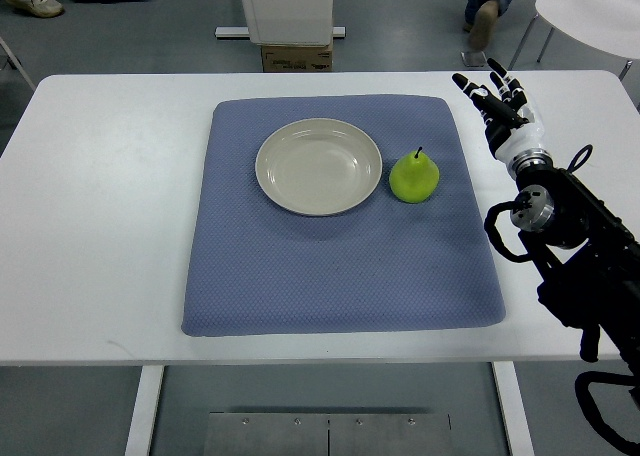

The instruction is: Place pear on plate with right hand

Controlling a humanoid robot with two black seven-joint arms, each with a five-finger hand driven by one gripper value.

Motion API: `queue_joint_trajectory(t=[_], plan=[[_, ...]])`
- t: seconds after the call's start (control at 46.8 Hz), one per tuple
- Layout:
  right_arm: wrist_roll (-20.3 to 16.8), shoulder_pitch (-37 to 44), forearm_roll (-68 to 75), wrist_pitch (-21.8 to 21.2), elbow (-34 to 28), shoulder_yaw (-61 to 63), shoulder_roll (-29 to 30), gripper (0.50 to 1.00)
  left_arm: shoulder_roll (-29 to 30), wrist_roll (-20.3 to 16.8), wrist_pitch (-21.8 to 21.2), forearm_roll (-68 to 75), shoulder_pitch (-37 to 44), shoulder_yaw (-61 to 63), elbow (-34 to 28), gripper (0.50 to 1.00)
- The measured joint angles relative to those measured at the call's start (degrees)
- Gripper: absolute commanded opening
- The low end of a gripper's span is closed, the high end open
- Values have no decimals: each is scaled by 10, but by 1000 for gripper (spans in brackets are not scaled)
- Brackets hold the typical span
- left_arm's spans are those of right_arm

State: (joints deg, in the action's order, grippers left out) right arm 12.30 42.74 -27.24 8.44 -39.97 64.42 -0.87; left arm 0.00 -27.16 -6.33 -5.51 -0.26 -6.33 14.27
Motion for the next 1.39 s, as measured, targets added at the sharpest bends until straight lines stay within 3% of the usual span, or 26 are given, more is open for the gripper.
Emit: queue_joint_trajectory(t=[0.342, 0.62, 0.898, 1.39], plan=[[-2, 2, 0, -46, -1, -15, -15, 1000, 0, 0, 0, 0, 0, 0, 0, 1000], [-2, 2, -1, -55, -6, -18, -18, 1000, 0, 0, 0, 0, 0, 0, 0, 1000], [4, 6, -6, -112, -12, -58, -38, 1000, 0, 0, 0, 0, 0, 0, 0, 1000], [96, 42, -10, -112, -12, -254, -63, 1000, 0, 0, 0, 0, 0, 0, 0, 1000]])
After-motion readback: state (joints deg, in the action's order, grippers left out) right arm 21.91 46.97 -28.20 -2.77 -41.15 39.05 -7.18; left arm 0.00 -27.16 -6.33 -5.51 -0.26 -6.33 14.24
